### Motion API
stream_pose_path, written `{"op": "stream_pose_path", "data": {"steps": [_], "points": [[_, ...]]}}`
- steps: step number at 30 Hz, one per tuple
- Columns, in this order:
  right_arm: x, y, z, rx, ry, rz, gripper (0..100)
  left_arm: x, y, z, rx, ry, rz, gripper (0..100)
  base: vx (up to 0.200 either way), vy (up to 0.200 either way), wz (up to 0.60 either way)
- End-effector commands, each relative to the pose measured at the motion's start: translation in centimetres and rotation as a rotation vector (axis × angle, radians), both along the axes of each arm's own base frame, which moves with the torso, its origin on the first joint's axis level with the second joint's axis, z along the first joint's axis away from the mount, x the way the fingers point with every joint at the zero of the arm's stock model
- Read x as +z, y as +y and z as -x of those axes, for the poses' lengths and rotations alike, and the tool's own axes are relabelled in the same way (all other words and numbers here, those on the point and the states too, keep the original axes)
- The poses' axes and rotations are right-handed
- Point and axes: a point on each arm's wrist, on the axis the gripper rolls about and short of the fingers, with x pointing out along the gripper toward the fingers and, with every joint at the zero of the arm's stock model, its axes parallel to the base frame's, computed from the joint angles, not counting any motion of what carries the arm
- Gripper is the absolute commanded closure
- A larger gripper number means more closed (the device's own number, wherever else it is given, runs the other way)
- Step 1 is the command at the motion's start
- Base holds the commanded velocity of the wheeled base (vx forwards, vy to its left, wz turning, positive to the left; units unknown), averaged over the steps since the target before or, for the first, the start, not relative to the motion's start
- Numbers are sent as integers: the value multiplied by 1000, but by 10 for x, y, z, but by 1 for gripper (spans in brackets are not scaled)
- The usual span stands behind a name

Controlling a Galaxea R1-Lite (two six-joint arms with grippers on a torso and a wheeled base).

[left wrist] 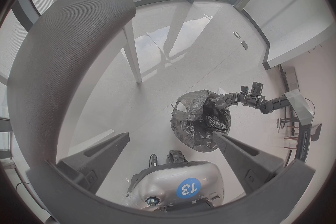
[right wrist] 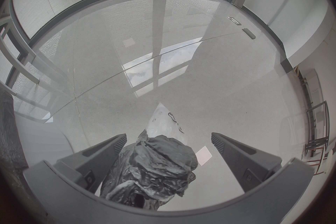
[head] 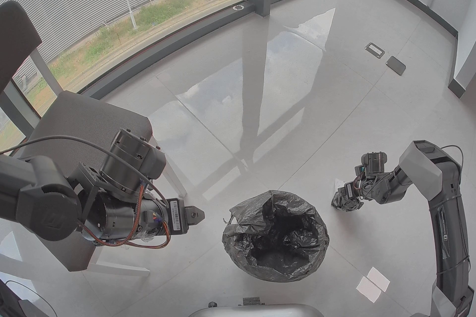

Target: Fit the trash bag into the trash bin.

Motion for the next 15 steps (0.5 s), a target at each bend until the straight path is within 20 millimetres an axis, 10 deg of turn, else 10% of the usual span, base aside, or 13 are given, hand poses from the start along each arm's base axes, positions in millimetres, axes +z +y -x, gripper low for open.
{"op": "stream_pose_path", "data": {"steps": [1, 2, 15], "points": [[0, 0, -2, 2, -5, 0, 0, 1, 4, 1, 10, -3, 2, 0, 0, 0, 0], [0, 0, -2, 2, -3, 0, 100, 1, 5, 2, 11, -1, 1, 0, 0, 0, 0], [-1, 1, -1, -17, 3, -11, 100, 1, 7, 2, 18, -6, 0, 0, 0, 0, 0]]}}
